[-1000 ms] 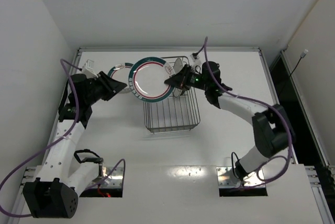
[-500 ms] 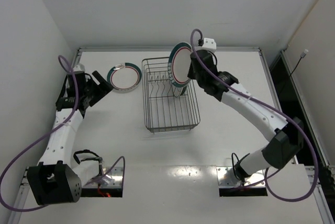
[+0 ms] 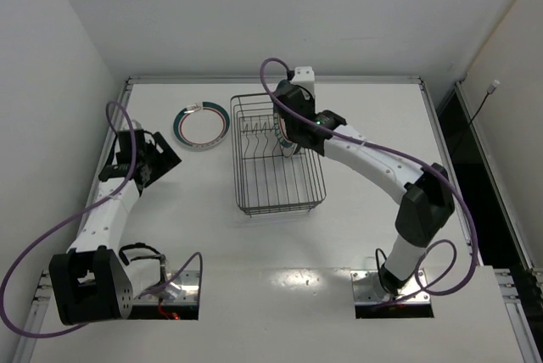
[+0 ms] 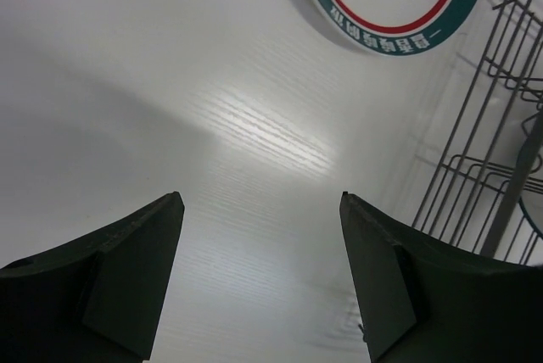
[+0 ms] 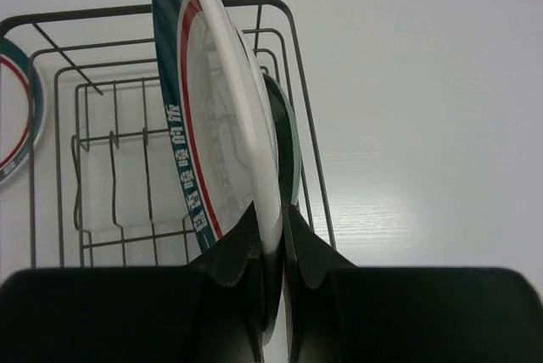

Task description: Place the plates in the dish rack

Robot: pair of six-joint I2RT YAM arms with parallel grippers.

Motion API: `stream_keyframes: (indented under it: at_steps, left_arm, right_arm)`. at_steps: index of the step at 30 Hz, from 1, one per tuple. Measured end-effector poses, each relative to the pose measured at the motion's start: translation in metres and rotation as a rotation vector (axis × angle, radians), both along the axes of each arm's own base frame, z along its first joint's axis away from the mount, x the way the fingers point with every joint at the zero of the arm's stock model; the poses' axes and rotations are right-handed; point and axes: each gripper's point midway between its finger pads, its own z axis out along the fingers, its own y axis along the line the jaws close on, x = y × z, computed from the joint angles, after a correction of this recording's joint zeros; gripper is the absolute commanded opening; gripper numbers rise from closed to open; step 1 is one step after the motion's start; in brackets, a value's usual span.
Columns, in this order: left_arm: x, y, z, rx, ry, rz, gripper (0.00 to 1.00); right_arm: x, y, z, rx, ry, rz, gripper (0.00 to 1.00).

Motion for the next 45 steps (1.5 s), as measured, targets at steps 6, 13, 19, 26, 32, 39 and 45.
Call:
stream_keyframes:
  at_steps: [6,13,19,26,32,39,45]
  left_arm:
    - [-0.004,0.003,-0.012,0.016,0.018,0.004,0.72]
    - [0.0,0.005,-0.009,0.029,-0.004,0.003,0.72]
    - [0.002,0.005,-0.009,0.032,-0.011,0.001,0.72]
    - [0.004,0.005,-0.014,0.029,0.005,-0.001,0.72]
    - [0.006,0.001,-0.018,0.013,0.013,-0.022,0.72]
    - [0.014,-0.005,-0.018,-0.031,-0.012,-0.022,0.72]
    - [0.038,-0.012,-0.024,-0.203,-0.079,0.027,0.72]
  right_arm:
    - [0.002,0.011,-0.005,-0.134,-0.004,-0.054,0.0]
    - [0.007,0.023,-0.008,-0.243,-0.02,-0.108,0.0]
    - [0.008,0.035,-0.029,-0.263,0.027,-0.072,0.0]
    - [0.011,0.041,-0.057,-0.213,0.112,-0.027,0.19]
    - [0.01,0.046,-0.06,-0.145,0.141,-0.002,0.32]
    - [-0.022,0.025,-0.032,-0.057,0.088,0.002,0.29]
    - [-0.042,0.019,-0.001,0.087,-0.029,0.033,0.29]
